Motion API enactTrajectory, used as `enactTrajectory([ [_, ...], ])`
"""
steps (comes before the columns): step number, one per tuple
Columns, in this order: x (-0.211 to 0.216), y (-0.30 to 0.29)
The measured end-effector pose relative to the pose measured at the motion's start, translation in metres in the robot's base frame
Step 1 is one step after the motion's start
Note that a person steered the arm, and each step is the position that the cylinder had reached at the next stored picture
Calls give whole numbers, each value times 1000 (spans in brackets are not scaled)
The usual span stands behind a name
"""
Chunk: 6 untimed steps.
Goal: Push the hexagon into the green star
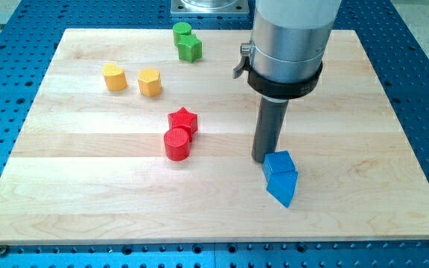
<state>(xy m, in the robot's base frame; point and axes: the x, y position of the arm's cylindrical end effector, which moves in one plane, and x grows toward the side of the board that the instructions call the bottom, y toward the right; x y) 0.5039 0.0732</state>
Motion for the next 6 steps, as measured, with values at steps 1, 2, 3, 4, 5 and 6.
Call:
enactTrajectory([
  [1, 0, -2],
  [2, -46, 20],
  [3, -118, 18],
  [4, -155, -37],
  [5, -117, -150],
  [6, -108, -218],
])
